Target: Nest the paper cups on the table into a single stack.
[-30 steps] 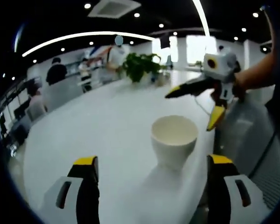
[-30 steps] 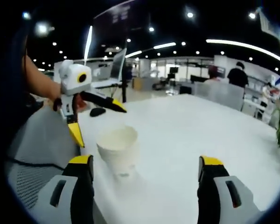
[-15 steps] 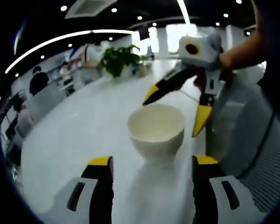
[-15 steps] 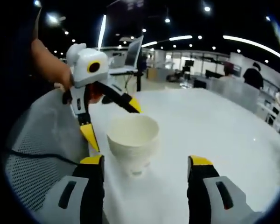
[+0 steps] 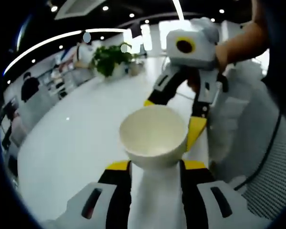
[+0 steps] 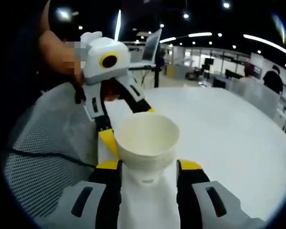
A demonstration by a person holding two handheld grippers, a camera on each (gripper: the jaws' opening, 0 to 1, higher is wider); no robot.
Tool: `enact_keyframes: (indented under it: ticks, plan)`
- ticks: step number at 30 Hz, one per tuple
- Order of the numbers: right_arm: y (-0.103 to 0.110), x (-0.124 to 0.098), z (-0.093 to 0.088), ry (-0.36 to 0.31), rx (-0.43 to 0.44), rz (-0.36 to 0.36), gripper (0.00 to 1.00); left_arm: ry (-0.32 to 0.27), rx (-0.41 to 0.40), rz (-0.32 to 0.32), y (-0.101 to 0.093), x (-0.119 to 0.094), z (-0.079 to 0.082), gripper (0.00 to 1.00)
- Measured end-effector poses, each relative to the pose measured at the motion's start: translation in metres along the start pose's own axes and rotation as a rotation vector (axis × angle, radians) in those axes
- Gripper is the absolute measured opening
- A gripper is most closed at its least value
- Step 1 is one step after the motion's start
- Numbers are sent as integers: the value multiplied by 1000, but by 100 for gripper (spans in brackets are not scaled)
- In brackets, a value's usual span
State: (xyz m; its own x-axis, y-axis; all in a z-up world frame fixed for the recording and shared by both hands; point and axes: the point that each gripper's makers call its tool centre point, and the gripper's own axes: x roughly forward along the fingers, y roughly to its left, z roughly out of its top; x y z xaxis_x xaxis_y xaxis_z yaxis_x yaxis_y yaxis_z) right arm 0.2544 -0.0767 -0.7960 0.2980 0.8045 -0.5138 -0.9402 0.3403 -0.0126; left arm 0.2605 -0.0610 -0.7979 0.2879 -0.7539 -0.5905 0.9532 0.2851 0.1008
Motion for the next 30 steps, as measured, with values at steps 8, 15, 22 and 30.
enact_keyframes:
  ticks: [8,15,22,30]
  plan:
    - [-2,0,2,-14,16,0,36,5,-50,-4,1,-2,-2,34]
    - [-10,0,5,-16,27,1,35,1,-62,-9,8,-1,1,34]
    - [-31,3,9,-17,39,0,35,9,-34,-23,28,5,8,34]
    - [-79,13,19,-19,55,13,35,28,-59,-42,76,20,17,34]
